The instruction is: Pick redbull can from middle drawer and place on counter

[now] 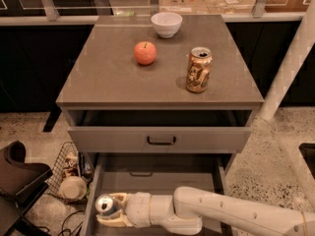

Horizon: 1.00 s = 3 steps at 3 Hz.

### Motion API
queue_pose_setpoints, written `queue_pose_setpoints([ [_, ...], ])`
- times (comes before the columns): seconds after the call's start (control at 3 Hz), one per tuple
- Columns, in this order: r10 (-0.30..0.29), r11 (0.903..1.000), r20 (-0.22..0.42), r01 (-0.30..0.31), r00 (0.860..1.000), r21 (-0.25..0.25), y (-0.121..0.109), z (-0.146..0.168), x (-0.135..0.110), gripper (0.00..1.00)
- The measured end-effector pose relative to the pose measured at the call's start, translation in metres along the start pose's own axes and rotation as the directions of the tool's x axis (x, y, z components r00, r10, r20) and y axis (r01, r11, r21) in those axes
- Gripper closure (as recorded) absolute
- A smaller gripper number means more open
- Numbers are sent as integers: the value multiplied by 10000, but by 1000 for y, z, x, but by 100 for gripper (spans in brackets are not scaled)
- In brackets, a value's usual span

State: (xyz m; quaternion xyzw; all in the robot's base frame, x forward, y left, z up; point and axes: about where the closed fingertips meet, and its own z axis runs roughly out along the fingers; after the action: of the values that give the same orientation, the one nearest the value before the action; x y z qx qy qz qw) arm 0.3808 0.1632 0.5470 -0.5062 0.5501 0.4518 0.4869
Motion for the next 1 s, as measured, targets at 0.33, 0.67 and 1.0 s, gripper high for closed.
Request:
queue_pose_setpoints([
  [0.33, -213, 9983, -250, 226, 9995, 543, 0, 1, -44, 100],
  [0.67, -580, 9910, -316, 614, 9978, 1194, -3, 0, -94, 100],
  [1.0, -1041, 9743, -278, 1075, 9942, 1979, -10, -3, -148, 100],
])
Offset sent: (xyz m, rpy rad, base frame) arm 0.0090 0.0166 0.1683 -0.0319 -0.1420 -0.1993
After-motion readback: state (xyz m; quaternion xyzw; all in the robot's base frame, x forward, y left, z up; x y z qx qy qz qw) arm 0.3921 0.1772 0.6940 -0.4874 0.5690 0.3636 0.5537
